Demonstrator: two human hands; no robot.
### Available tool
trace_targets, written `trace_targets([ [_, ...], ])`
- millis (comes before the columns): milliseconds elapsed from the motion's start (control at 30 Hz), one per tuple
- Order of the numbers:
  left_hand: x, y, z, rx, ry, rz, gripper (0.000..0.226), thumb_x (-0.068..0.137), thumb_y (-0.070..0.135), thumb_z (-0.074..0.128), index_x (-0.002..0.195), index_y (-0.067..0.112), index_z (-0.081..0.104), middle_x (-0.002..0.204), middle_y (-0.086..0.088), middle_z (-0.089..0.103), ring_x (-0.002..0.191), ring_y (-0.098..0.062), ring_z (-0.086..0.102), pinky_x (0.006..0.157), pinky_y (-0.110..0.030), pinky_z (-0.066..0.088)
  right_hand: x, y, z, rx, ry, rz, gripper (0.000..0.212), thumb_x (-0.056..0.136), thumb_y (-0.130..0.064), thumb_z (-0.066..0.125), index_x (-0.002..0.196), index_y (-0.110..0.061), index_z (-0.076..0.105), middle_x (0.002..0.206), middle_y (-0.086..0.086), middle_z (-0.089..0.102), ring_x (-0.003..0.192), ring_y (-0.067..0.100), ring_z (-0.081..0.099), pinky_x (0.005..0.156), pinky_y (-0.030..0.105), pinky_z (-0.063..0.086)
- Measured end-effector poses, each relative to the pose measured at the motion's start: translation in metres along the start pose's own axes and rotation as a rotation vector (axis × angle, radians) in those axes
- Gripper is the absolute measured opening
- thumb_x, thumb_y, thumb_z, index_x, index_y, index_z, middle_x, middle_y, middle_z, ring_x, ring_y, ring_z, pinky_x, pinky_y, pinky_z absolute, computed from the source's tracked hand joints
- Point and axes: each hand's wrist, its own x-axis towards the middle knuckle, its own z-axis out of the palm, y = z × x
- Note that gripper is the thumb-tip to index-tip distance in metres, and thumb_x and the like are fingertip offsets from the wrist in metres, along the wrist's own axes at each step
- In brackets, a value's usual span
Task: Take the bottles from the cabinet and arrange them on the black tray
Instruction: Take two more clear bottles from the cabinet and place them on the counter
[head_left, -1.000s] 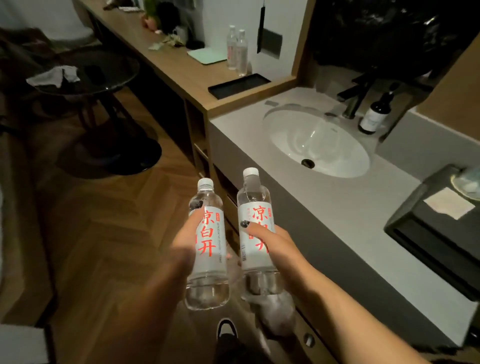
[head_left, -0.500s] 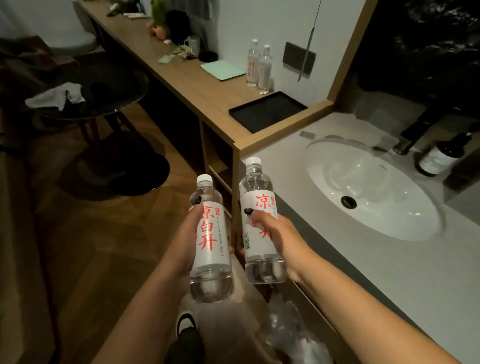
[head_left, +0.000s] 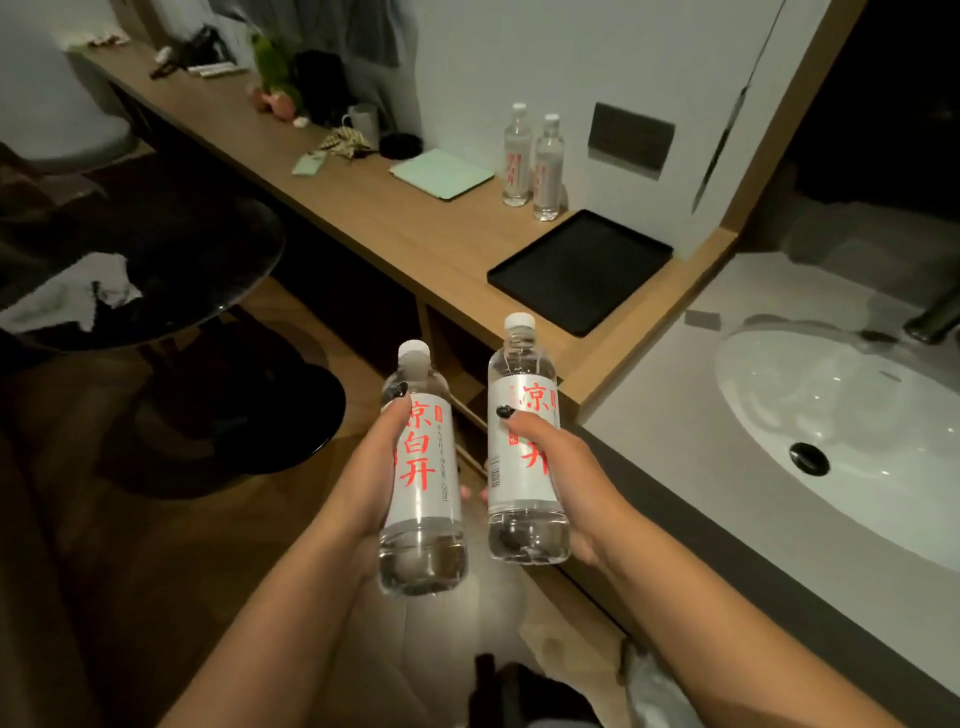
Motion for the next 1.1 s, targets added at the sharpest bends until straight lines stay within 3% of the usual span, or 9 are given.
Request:
trace_targets([
  [167, 0.054, 0.046, -0.01, -0.026, -0.026, -0.037, 0.047, 0.088, 0.052, 0.052, 0.105, 0.008, 0.057, 0.07, -0.013, 0.062, 0.057, -0.024, 0.062, 0.056, -0.035, 0.057, 0.062, -0.026, 0.023, -0.057, 0.035, -0.032, 0.034, 0.079, -0.033, 0.068, 0.107, -0.018, 0.055, 0.096, 0.018, 0.066, 0.09, 0.034, 0.066, 0.089, 0.054, 0.052],
  [300, 0.11, 0.088, -0.011, -0.022, -0.011, -0.05, 0.049, 0.086, 0.055, 0.053, 0.102, 0.009, 0.059, 0.07, -0.012, 0.064, 0.058, -0.024, 0.063, 0.061, -0.036, 0.058, 0.118, -0.057, 0.037, -0.072, 0.035, -0.032, 0.03, 0.08, -0.034, 0.067, 0.103, -0.022, 0.053, 0.097, 0.016, 0.066, 0.09, 0.033, 0.067, 0.088, 0.052, 0.054],
  [433, 0.165, 0.131, -0.005, -0.029, -0.027, -0.041, 0.048, 0.086, 0.053, 0.053, 0.107, 0.01, 0.057, 0.072, -0.013, 0.063, 0.059, -0.025, 0.063, 0.058, -0.037, 0.057, 0.172, -0.094, 0.048, -0.11, 0.056, -0.028, 0.028, 0.08, -0.038, 0.067, 0.1, -0.028, 0.05, 0.102, 0.015, 0.065, 0.094, 0.033, 0.066, 0.087, 0.05, 0.054],
  [567, 0.212, 0.169, 0.001, -0.037, -0.046, -0.056, 0.044, 0.087, 0.052, 0.053, 0.101, 0.011, 0.059, 0.07, -0.012, 0.063, 0.061, -0.026, 0.062, 0.056, -0.035, 0.057, 0.215, -0.128, 0.055, -0.141, 0.085, -0.039, 0.027, 0.08, -0.038, 0.067, 0.1, -0.029, 0.051, 0.101, 0.014, 0.066, 0.093, 0.032, 0.068, 0.085, 0.049, 0.055],
  [733, 0.268, 0.21, 0.005, -0.004, -0.108, -0.098, 0.047, 0.085, 0.054, 0.055, 0.102, 0.01, 0.06, 0.069, -0.013, 0.064, 0.059, -0.027, 0.064, 0.063, -0.037, 0.057, 0.259, -0.159, 0.063, -0.106, 0.119, -0.062, 0.02, 0.083, -0.032, 0.065, 0.097, -0.028, 0.052, 0.094, 0.012, 0.065, 0.088, 0.03, 0.067, 0.083, 0.049, 0.056],
  [933, 0.345, 0.261, 0.003, 0.081, -0.208, -0.162, 0.043, 0.086, 0.052, 0.055, 0.095, 0.01, 0.058, 0.062, -0.012, 0.064, 0.053, -0.027, 0.063, 0.062, -0.036, 0.055, 0.323, -0.183, 0.079, 0.034, 0.239, -0.077, 0.034, 0.079, -0.028, 0.069, 0.108, -0.018, 0.054, 0.09, 0.016, 0.064, 0.083, 0.032, 0.067, 0.085, 0.056, 0.053],
  [1100, 0.405, 0.309, 0.0, 0.14, -0.328, -0.256, 0.048, 0.081, 0.052, 0.062, 0.098, 0.008, 0.059, 0.065, -0.013, 0.063, 0.053, -0.027, 0.063, 0.055, -0.035, 0.056, 0.375, -0.201, 0.093, 0.134, 0.345, -0.1, 0.038, 0.08, -0.029, 0.068, 0.112, -0.017, 0.053, 0.096, 0.021, 0.066, 0.087, 0.038, 0.068, 0.075, 0.046, 0.057],
])
